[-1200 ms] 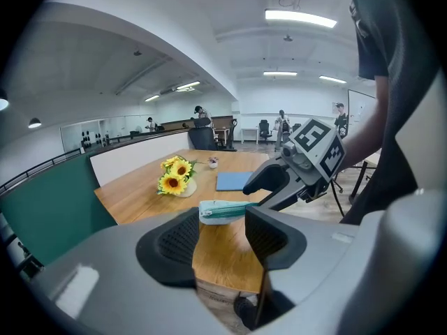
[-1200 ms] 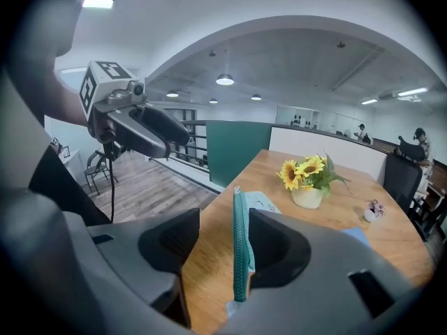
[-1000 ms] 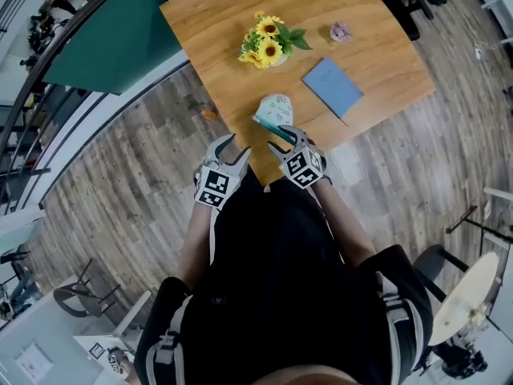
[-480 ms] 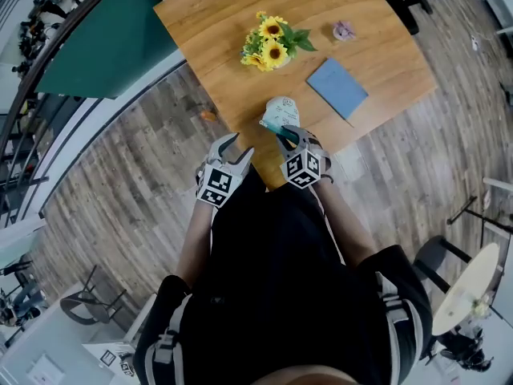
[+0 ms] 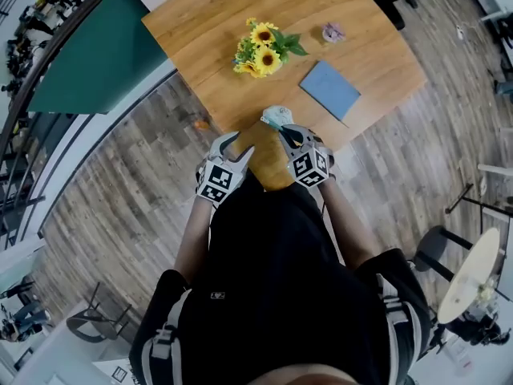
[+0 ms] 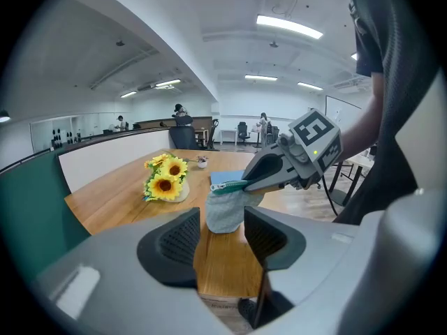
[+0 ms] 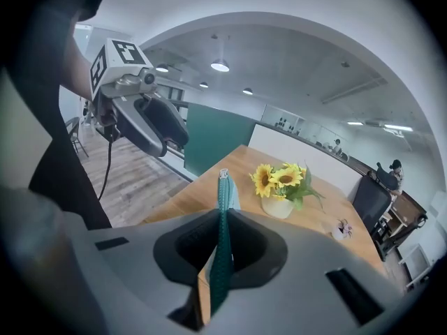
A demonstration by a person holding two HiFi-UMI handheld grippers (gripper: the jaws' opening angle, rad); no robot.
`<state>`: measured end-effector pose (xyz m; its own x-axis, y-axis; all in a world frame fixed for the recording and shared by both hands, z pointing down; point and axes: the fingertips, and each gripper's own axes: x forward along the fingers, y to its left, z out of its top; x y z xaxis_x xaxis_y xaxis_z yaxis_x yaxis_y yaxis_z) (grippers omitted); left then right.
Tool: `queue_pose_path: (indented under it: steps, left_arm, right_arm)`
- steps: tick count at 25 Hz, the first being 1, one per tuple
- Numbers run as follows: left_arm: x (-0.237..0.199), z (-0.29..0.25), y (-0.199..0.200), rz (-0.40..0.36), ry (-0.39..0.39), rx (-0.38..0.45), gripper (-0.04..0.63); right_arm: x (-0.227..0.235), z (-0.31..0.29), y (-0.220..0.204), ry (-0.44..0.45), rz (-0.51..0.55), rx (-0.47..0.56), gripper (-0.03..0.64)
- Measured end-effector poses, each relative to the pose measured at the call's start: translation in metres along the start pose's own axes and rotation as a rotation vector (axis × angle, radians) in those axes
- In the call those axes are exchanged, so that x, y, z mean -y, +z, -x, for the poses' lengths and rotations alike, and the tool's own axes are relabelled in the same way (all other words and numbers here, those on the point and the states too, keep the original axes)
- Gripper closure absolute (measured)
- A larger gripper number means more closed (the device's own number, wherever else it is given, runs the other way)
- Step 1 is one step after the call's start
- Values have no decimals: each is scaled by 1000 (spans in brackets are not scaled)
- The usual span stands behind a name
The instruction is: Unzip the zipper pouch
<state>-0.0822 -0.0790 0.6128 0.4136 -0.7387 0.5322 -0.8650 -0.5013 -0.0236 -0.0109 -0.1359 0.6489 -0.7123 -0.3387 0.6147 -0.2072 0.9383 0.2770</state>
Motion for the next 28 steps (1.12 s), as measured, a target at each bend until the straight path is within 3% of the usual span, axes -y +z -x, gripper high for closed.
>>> queue_pose_path:
  steps: [10,14,23,28]
  left_arm:
    - [-11,-13,11,-53,-68,24,397]
    - [-13,-14,14,-63,-108,39,393]
    - [-2,-18,32,-131,-271,82,371]
    - [10,-10,37,-128,-394,95,432]
  right_arm:
    - [1,10,21,102,65,16,584]
    - [-13,22,38,207,40,70,588]
    - [-28,38,66,330,126,100,588]
    - [-27,43,72,357,106,120,588]
